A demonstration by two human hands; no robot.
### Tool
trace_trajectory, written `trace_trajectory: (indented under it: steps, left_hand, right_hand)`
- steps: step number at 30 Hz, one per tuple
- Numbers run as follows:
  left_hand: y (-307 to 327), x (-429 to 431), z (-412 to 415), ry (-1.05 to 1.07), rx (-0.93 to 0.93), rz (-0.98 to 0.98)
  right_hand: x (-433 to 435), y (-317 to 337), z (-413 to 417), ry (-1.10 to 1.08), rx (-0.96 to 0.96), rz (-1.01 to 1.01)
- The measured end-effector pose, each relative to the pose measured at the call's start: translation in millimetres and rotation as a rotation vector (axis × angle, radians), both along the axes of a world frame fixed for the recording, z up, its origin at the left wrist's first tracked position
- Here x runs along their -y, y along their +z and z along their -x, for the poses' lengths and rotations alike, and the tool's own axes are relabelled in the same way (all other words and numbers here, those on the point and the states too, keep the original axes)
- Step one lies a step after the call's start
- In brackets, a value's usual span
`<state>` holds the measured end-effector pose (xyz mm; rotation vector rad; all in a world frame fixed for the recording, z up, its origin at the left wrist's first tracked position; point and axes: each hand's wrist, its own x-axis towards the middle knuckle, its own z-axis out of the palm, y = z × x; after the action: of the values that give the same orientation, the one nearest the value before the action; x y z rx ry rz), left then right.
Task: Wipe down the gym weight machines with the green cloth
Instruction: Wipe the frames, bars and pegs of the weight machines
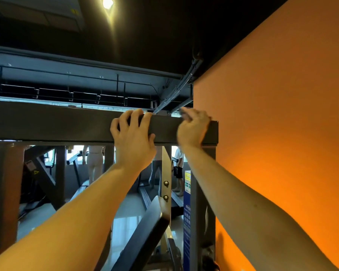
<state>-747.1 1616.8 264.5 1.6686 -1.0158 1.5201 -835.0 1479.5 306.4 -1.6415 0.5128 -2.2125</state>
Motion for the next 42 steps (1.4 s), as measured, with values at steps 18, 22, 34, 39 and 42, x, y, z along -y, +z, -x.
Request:
trace_trajectory:
  steps: [18, 22, 34, 39, 42]
  left_hand:
    - [2, -29, 34, 0.107, -0.244, -0.307]
    - [-46, -61, 54, 0.016, -0.337, -0.298]
    - [-237, -225, 85, -0.604, -1.313, -0.143]
    - [-289, -311, 68, -0.356, -1.312, -0.277]
    - [-320, -366, 41, -0.282, -1.420, -0.277]
  right_hand:
    - [-6, -64, 62, 0.250, -0.416, 0.054]
    - [-55, -107, 62, 0.580, -0.486, -0.047]
    - [-216, -278, 59, 1.117, -0.737, -0.452]
    - [-277, -339, 38, 1.148, -1.004, -0.359]
    - [-317, -367, 24, 1.170, -1.113, -0.358]
